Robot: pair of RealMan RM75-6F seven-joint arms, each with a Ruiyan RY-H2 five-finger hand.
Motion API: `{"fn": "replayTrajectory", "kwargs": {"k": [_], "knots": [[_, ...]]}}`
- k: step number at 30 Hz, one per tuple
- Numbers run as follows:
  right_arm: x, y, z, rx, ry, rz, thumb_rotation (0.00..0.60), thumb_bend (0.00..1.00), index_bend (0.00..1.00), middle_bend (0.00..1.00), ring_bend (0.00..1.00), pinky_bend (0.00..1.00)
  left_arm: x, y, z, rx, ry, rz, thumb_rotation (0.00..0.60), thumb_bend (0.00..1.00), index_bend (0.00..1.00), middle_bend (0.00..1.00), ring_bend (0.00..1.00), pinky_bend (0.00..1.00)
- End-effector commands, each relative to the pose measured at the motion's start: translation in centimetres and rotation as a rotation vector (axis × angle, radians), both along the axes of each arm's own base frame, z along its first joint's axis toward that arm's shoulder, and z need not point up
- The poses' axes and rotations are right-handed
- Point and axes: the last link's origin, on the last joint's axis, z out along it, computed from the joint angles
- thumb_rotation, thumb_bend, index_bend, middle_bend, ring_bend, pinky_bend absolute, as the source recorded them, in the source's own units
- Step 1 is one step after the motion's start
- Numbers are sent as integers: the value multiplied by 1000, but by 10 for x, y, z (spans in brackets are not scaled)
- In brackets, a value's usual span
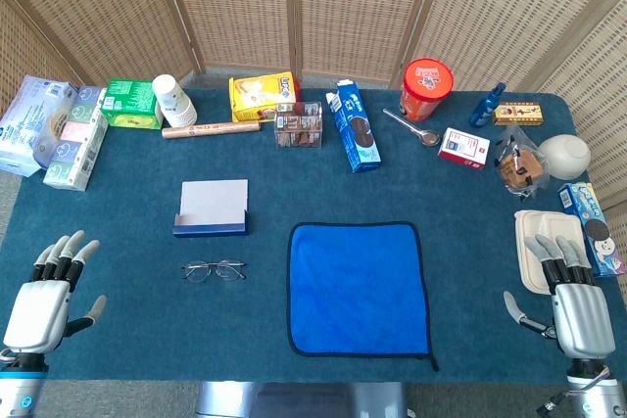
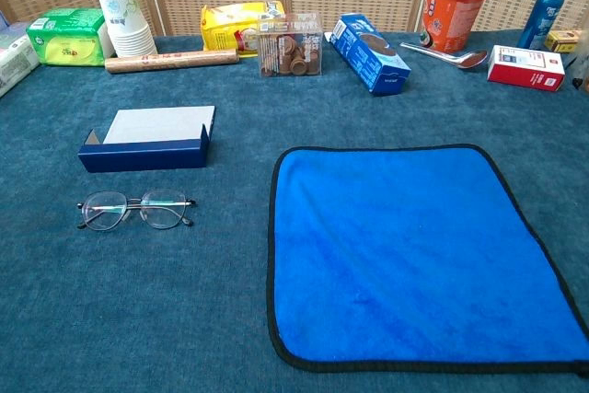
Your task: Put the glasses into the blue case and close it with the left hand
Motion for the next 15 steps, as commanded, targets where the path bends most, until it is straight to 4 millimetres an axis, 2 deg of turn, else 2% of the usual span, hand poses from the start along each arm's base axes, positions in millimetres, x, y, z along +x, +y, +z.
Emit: {"fn": "replayTrajectory", "kwargs": {"k": [1,15], "knots": [[0,0,0,-1,-2,-1,397,343,143,136,0,48,0,0,0,-2,0,0,580,294,102,45,0,61],[-4,8,5,-25,-15,0,397,344,143,136,0,48,7,-3,2,-18,-11,-30,582,295,99,45,0,62]]}}
